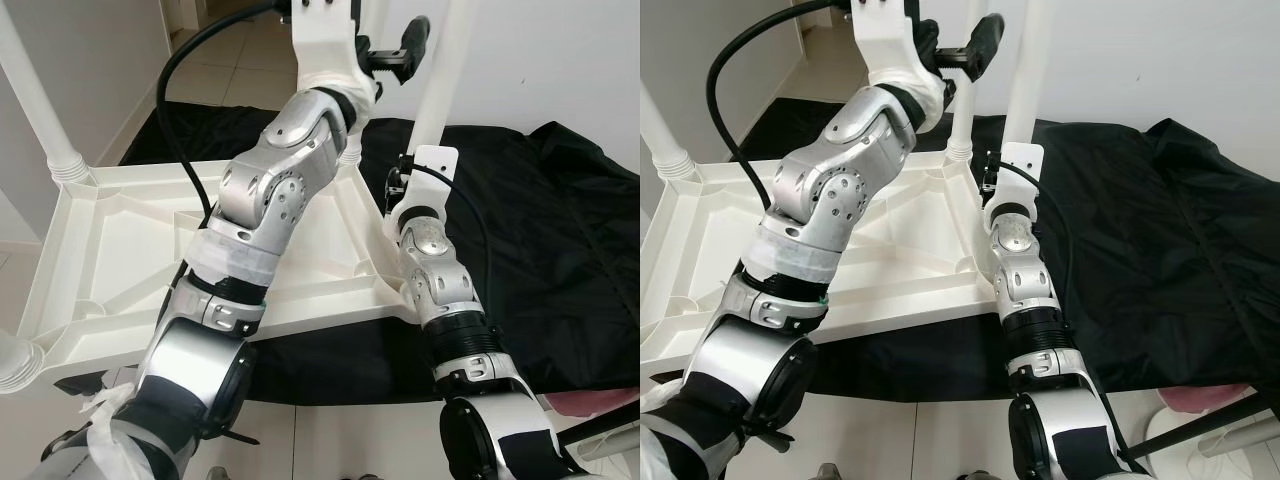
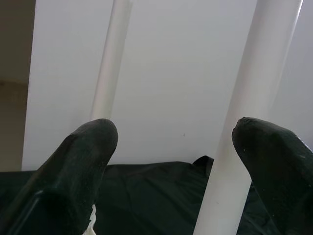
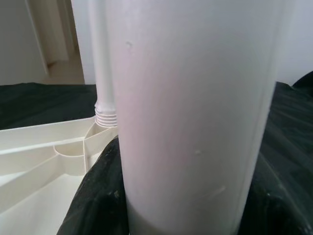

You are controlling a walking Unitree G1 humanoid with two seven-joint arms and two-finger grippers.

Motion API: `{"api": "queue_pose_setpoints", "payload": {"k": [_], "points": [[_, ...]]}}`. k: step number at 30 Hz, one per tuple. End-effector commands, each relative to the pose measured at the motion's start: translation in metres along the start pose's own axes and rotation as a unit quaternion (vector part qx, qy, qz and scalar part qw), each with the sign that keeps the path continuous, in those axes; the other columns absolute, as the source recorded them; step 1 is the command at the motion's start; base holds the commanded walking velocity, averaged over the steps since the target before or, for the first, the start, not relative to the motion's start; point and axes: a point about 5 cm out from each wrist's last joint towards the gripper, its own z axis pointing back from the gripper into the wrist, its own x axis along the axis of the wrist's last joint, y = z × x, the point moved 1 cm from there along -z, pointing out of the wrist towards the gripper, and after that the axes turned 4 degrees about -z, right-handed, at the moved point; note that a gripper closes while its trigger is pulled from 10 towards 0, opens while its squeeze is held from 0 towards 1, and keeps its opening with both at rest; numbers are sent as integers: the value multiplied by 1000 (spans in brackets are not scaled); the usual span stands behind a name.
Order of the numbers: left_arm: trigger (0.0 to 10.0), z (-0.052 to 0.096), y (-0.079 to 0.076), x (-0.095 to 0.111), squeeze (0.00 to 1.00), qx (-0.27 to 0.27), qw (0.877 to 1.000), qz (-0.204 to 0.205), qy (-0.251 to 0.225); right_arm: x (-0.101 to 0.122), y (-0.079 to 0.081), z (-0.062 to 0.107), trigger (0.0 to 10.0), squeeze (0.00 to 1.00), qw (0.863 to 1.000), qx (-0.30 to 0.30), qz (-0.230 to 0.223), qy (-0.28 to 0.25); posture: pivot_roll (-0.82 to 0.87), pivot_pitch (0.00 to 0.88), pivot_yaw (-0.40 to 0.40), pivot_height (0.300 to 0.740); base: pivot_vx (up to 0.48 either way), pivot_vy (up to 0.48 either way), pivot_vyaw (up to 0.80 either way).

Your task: Building children table

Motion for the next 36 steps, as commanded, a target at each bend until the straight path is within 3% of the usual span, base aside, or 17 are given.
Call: {"api": "queue_pose_setpoints", "payload": {"k": [1,4,5,7,11,22,26,36], "points": [[10000,8,-10,-11,0,-96,995,-15,7,2,-8,3,10000,0,1000,-2,-7,-16,-3,0,-65,740,0,0,0],[10000,12,-7,-19,0,-88,996,-22,17,1,-12,5,10000,0,1000,0,-9,-21,-3,0,-65,740,0,0,0],[10000,18,0,-34,0,-69,996,-29,38,0,-15,10,10000,0,999,9,-14,-28,-6,0,-66,740,0,0,0],[10000,18,0,-34,0,-69,996,-29,38,0,-15,10,10000,0,999,9,-14,-28,-6,0,-66,740,0,0,0],[10000,35,12,-68,0,-40,995,-46,81,-5,-20,30,10000,0,996,57,-28,-56,-13,0,-58,740,0,0,0],[10000,53,21,-94,0,-26,990,-54,125,-17,-33,52,10000,0,994,80,-16,-77,-20,0,-46,740,0,0,0],[10000,68,27,-105,0,-25,987,-64,146,-22,-45,62,10000,0,994,80,-11,-77,-18,0,-44,740,0,0,0],[10000,86,31,-119,0,-30,980,-93,172,-26,-49,71,10000,0,993,95,-5,-66,-19,0,-41,740,0,0,0]]}}
